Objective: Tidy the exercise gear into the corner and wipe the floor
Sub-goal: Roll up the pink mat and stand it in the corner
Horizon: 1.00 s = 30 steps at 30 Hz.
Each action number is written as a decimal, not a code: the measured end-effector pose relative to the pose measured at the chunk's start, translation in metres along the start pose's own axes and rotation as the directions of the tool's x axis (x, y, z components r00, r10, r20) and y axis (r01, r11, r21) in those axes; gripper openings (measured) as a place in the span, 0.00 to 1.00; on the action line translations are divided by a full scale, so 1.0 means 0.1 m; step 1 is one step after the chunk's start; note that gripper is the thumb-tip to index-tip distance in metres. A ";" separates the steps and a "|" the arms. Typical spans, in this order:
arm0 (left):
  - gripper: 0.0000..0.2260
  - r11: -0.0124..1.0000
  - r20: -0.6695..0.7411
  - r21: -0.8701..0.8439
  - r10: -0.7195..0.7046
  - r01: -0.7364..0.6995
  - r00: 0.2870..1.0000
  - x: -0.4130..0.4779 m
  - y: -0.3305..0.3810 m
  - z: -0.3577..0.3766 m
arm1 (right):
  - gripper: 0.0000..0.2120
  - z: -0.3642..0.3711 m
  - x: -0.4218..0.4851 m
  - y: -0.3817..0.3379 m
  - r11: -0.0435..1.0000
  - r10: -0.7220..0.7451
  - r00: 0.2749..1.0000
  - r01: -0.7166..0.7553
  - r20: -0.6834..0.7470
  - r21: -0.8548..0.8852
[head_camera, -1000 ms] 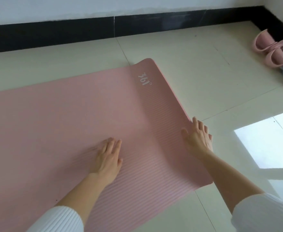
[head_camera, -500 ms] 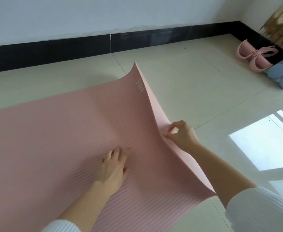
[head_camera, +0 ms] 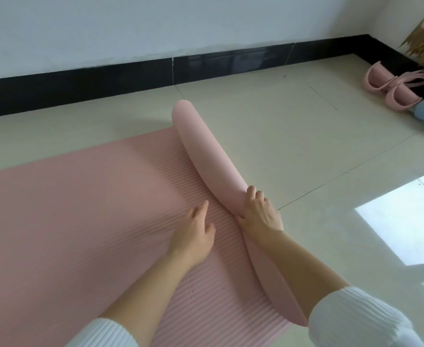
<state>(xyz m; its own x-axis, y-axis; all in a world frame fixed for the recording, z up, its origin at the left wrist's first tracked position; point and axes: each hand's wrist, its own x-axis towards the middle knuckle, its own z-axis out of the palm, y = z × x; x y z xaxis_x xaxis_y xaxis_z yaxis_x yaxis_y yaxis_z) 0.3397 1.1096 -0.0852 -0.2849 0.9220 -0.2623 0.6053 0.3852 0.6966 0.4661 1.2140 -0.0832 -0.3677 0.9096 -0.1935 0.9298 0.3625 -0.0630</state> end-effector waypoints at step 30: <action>0.35 0.841 0.012 -0.461 -0.312 0.283 0.950 0.43 -0.01 -0.09 | 0.12 -0.24 -0.20 -0.08 0.616 -0.039 0.963 -0.186 0.265 0.765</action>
<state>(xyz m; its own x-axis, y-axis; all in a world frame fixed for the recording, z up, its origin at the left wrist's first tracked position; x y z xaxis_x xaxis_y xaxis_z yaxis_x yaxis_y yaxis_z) 0.3203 1.1488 -0.0915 -0.4505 0.7560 -0.4749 0.0859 0.5662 0.8198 0.4661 1.1978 -0.0556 -0.3868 0.8083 -0.4439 0.6512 -0.1014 -0.7521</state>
